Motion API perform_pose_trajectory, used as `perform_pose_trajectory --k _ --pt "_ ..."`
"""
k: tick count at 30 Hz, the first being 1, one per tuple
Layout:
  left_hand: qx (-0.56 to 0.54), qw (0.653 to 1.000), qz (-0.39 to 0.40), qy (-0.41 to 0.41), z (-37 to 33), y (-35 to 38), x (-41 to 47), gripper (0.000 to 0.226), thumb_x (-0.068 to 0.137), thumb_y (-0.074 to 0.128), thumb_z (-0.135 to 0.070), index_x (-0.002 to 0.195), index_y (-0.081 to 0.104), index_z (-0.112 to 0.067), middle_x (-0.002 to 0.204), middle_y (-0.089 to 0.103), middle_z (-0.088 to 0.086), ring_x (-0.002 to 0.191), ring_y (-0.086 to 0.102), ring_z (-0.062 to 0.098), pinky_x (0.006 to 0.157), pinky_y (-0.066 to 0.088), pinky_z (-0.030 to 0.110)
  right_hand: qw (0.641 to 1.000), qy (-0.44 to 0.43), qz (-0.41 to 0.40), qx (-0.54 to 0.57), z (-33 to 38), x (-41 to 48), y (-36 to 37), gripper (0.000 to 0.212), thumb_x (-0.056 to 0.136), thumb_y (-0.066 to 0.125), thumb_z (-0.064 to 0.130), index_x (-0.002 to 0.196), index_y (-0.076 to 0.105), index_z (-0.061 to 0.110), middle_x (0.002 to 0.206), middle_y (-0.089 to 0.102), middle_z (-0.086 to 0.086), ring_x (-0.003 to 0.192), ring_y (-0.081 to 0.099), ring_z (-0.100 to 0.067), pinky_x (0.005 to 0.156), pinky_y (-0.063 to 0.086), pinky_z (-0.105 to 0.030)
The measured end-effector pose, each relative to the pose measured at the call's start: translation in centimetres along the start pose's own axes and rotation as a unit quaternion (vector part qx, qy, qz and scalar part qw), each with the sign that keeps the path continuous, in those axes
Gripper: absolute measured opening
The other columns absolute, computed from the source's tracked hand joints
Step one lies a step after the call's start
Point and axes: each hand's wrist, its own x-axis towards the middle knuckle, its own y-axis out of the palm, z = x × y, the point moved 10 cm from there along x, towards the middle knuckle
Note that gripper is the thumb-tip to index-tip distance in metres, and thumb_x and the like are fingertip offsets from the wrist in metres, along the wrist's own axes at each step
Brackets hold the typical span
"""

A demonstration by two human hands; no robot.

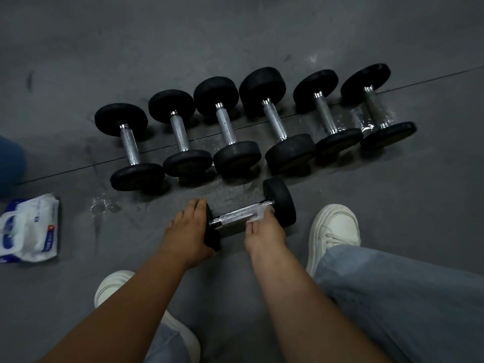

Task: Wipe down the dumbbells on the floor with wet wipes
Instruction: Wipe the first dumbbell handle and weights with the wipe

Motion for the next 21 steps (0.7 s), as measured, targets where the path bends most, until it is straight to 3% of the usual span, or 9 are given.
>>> perform_pose_trajectory --k 2,5,9,12,14,16,18,21 --pt "-0.001 1.0 -0.004 0.002 0.0 0.0 0.0 0.122 0.062 0.086 -0.042 0.154 0.01 -0.019 0.157 0.014 0.001 0.134 0.035 0.029 0.108 0.035 0.041 0.998 -0.055 -0.005 -0.038 0.8 0.1 -0.2 0.031 0.095 0.058 0.021 0.125 0.057 0.011 0.109 0.064 -0.009 0.088 0.063 -0.014 0.063 0.044 -0.02" --pt "-0.001 1.0 -0.004 0.002 0.0 0.1 -0.1 0.122 0.062 0.086 -0.041 0.155 0.008 -0.019 0.158 0.012 0.001 0.135 0.033 0.029 0.109 0.034 0.041 0.99 -0.04 0.029 -0.132 1.0 0.3 1.3 0.046 0.097 0.053 0.035 0.135 0.049 0.009 0.132 0.057 -0.011 0.122 0.055 -0.027 0.068 0.046 -0.026" --pt "0.001 1.0 0.002 0.002 0.0 0.1 0.0 0.124 0.062 0.086 -0.041 0.155 0.007 -0.02 0.159 0.011 0.001 0.137 0.031 0.028 0.109 0.034 0.042 0.999 -0.018 -0.005 -0.029 0.8 1.5 1.0 0.014 0.093 0.059 0.028 0.106 0.062 0.023 0.114 0.065 0.006 0.113 0.054 -0.012 0.066 0.041 -0.026" --pt "-0.001 1.0 -0.003 0.003 0.0 0.1 0.0 0.124 0.062 0.086 -0.04 0.155 0.007 -0.02 0.158 0.011 0.001 0.136 0.033 0.028 0.109 0.034 0.041 1.0 -0.014 -0.019 0.006 -0.3 1.9 -0.3 0.032 0.09 0.066 0.024 0.119 0.057 0.017 0.126 0.062 -0.003 0.122 0.054 -0.017 0.083 0.043 -0.026" --pt "0.005 1.0 -0.001 0.001 0.0 0.3 0.0 0.124 0.063 0.086 -0.041 0.155 0.006 -0.02 0.159 0.01 0.001 0.137 0.031 0.028 0.11 0.033 0.041 1.0 -0.005 -0.019 -0.015 -0.1 1.7 0.1 0.042 0.086 0.069 0.036 0.123 0.058 0.017 0.124 0.063 0.001 0.12 0.055 -0.016 0.079 0.044 -0.023" --pt "0.007 1.0 -0.001 0.0 0.1 0.2 0.0 0.125 0.062 0.086 -0.042 0.155 0.005 -0.02 0.159 0.01 0.001 0.137 0.031 0.028 0.11 0.033 0.041 0.999 0.023 0.006 -0.036 0.3 1.4 1.8 0.038 0.091 0.06 0.04 0.123 0.061 0.018 0.122 0.062 0.004 0.121 0.053 -0.016 0.074 0.043 -0.024" --pt "0.006 1.0 0.002 -0.001 0.1 0.1 0.1 0.125 0.062 0.086 -0.042 0.155 0.006 -0.02 0.159 0.011 0.001 0.137 0.031 0.029 0.109 0.034 0.041 0.999 0.033 0.019 -0.023 0.7 0.7 2.4 0.031 0.096 0.053 0.035 0.121 0.061 0.02 0.122 0.058 0.007 0.126 0.049 -0.015 0.085 0.04 -0.027" --pt "0.01 1.0 0.0 0.001 0.0 0.1 0.0 0.123 0.062 0.085 -0.043 0.154 0.007 -0.021 0.159 0.009 0.001 0.137 0.031 0.028 0.108 0.035 0.041 0.999 0.008 0.016 -0.037 0.2 0.7 0.5 0.04 0.094 0.058 0.037 0.127 0.056 0.013 0.143 0.048 0.001 0.135 0.043 -0.021 0.099 0.037 -0.025"
